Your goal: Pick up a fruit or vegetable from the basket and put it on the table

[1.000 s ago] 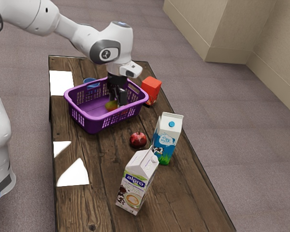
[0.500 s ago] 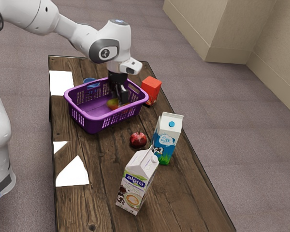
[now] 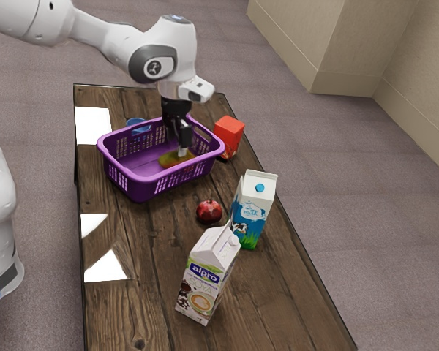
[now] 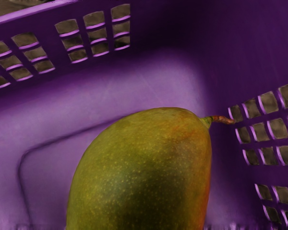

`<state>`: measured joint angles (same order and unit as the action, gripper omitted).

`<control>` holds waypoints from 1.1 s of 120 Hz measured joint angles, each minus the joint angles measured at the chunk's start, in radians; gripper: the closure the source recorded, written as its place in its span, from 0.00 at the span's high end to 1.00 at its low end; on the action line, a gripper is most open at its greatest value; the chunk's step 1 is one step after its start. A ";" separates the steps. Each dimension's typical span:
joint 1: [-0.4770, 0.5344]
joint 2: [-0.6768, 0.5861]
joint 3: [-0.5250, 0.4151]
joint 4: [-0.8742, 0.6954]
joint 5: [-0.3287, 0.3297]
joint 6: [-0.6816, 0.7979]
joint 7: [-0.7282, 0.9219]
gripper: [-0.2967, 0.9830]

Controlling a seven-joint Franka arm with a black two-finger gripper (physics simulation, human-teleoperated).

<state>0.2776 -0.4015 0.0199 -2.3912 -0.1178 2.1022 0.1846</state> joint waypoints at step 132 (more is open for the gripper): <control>-0.032 0.093 0.063 0.008 -0.026 0.036 0.011 0.58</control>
<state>0.2459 -0.3087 0.0833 -2.3835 -0.1433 2.1382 0.1958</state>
